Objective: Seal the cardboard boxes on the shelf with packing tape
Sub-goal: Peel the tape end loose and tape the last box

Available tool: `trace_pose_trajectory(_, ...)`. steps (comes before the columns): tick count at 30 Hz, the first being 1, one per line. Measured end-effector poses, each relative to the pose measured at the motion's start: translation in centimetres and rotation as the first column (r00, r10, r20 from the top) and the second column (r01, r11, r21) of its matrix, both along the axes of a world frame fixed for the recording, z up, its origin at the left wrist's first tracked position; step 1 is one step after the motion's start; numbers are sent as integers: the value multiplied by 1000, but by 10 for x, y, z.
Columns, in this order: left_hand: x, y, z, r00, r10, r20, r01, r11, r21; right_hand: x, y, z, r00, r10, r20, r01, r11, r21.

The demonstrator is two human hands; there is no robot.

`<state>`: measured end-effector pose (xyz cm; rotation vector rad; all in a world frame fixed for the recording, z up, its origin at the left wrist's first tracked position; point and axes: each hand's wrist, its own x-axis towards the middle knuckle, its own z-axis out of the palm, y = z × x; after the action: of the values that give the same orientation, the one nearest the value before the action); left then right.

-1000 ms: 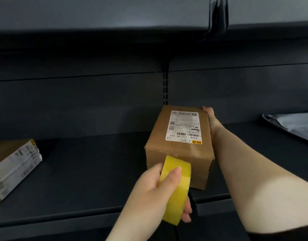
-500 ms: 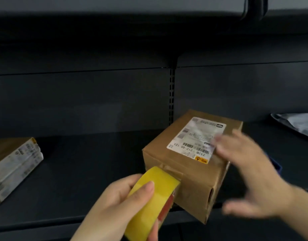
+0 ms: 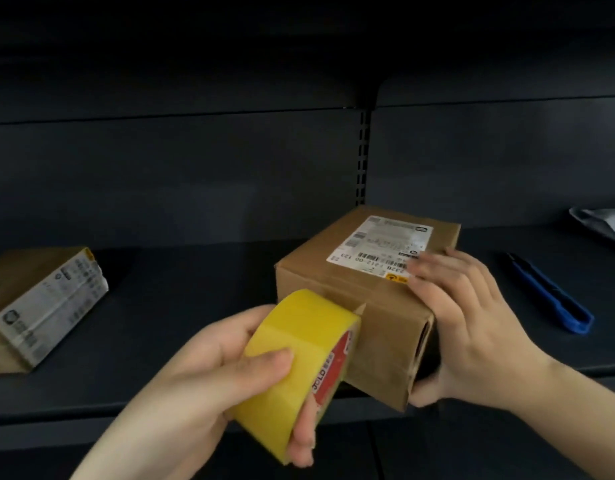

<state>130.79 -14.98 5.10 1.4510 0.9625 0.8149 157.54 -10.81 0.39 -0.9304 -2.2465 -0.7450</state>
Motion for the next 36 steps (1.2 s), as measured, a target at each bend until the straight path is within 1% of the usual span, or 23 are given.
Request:
trace_pose_trajectory(2, -2, 0, -1, 999, 44, -30, -42, 995, 86, -4, 3, 10, 996, 8, -86, -12, 998, -53)
trace_pose_trajectory(3, 0, 0, 2, 996, 74, -39, -70, 993, 100, -5, 5, 16, 988, -5, -153, -10, 995, -98)
trace_pose_trajectory(4, 1, -1, 5, 997, 77, -14, -75, 994, 82, -7, 7, 22, 975, -24, -219, -10, 988, -154)
trace_pose_trajectory(5, 2, -3, 8, 996, 72, 47, -74, 996, 40, -9, 9, 29, 964, -43, -261, -9, 980, -197)
trace_pose_trajectory(7, 3, -4, 18, 985, 16, 171, -16, 1000, -5, -14, 14, 40, 955, -70, -287, -1, 971, -240)
trace_pose_trajectory(9, 1, -5, 27, 968, -88, 233, 81, 996, 37, -17, 21, 48, 943, -83, -324, -9, 962, -273)
trace_pose_trajectory(11, -2, -4, 31, 961, -124, 246, 101, 989, 105, -18, 25, 53, 931, -87, -355, -25, 954, -299)
trace_pose_trajectory(13, 0, -3, 35, 960, -89, 264, 57, 990, 125, -18, 27, 55, 923, -82, -377, -46, 947, -319)
trace_pose_trajectory(16, 5, -1, 41, 970, 26, 242, -65, 985, 157, -16, 29, 58, 904, -99, -415, -62, 932, -358)
trace_pose_trajectory(17, 7, -1, 43, 972, 56, 229, -96, 981, 170, -14, 30, 60, 870, -108, -482, -95, 921, -377)
trace_pose_trajectory(18, 9, 0, 45, 972, 71, 223, -110, 979, 169, -12, 32, 65, 808, -119, -577, -151, 905, -397)
trace_pose_trajectory(19, 11, -1, 47, 970, 69, 235, -107, 982, 155, -9, 34, 71, 742, -136, -656, -205, 886, -416)
trace_pose_trajectory(20, 12, -2, 48, 966, 42, 253, -80, 987, 142, -7, 37, 75, 700, -154, -698, -247, 864, -438)
trace_pose_trajectory(23, 13, -3, 50, 962, -55, 266, 10, 986, 166, -6, 43, 80, 667, -196, -719, -300, 812, -500)
trace_pose_trajectory(25, 14, -3, 49, 961, -67, 269, 24, 987, 160, -9, 48, 75, 623, -225, -749, -328, 794, -511)
trace_pose_trajectory(26, 17, -3, 47, 960, -51, 274, 8, 988, 157, -11, 50, 71, 581, -235, -779, -355, 788, -503)
trace_pose_trajectory(27, 21, -3, 45, 961, -17, 277, -23, 990, 139, -13, 52, 69, 505, -252, -826, -408, 773, -485)
trace_pose_trajectory(29, 33, -3, 40, 964, 74, 257, -95, 993, 74, -20, 57, 65, 304, -307, -902, -531, 731, -428)
trace_pose_trajectory(30, 39, -4, 37, 966, 107, 236, -124, 991, 58, -23, 60, 63, 235, -331, -914, -557, 724, -406)
trace_pose_trajectory(32, 47, -5, 31, 969, 127, 213, -143, 988, 63, -27, 66, 63, 135, -375, -917, -579, 721, -380)
trace_pose_trajectory(36, 44, -9, 26, 977, 9, 211, -36, 991, 126, -20, 79, 71, -59, -495, -867, -636, 688, -350)
